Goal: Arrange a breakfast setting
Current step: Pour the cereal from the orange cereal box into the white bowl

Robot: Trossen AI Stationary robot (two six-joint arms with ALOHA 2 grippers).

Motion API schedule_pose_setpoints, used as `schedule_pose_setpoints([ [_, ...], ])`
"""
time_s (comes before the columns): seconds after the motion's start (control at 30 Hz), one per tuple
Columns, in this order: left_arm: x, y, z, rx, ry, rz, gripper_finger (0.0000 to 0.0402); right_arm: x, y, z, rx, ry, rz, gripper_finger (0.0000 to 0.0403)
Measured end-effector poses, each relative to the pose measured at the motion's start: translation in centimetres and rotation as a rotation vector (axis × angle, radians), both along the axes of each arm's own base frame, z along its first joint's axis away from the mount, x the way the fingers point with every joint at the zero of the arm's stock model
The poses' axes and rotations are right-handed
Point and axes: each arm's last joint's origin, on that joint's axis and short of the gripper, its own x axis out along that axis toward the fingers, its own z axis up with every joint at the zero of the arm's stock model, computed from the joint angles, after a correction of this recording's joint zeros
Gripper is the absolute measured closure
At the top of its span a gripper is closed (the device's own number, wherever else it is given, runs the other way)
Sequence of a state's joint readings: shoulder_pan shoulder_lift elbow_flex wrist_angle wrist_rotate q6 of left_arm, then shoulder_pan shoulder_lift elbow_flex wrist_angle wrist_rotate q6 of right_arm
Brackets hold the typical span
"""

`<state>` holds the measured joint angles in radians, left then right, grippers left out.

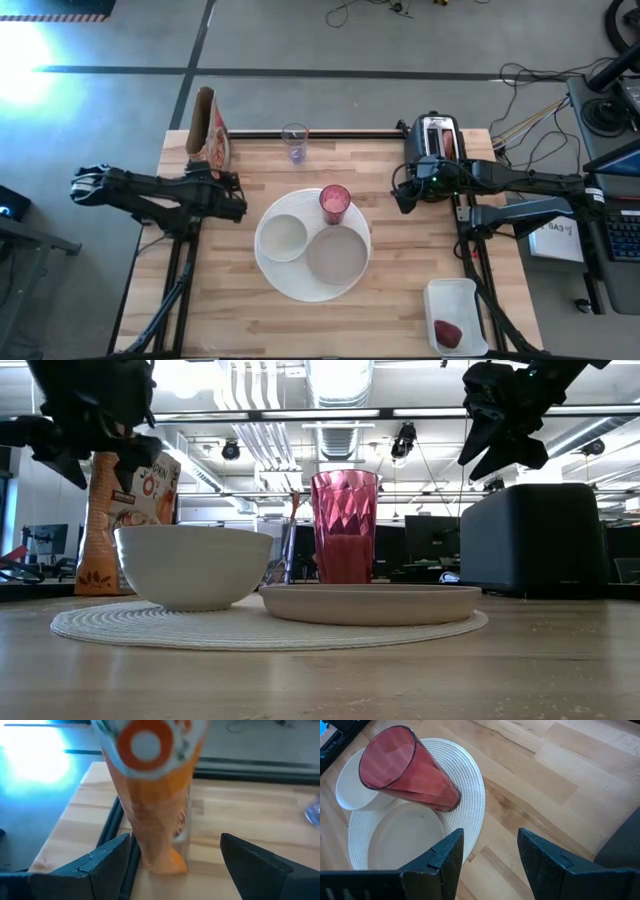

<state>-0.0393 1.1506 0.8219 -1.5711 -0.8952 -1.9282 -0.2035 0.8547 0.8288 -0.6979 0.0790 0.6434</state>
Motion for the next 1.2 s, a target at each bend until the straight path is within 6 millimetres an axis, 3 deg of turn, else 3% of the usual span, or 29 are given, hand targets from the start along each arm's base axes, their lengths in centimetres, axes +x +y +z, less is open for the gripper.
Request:
schedule_pose_setpoints([
  [0.53,2.4,2.7,-2.1,0.193,0.133,0.078,0.0108,0.0,0.0,0.0,0.000,0.000,0.000,0.0227],
  [0.8,1.6,2.9,-3.7,0.336,0.148,0.059,0.0114,0.0,0.0,0.0,0.000,0.000,0.000,0.0227],
  [1.0,0.4,3.2,-4.9,0.310,0.181,0.106,0.0150,0.0,0.0,0.0,0.000,0.000,0.000,0.0227],
  [1.2,0.3,3.2,-5.7,0.300,0.158,0.115,0.0220,0.0,0.0,0.0,0.000,0.000,0.000,0.0227],
])
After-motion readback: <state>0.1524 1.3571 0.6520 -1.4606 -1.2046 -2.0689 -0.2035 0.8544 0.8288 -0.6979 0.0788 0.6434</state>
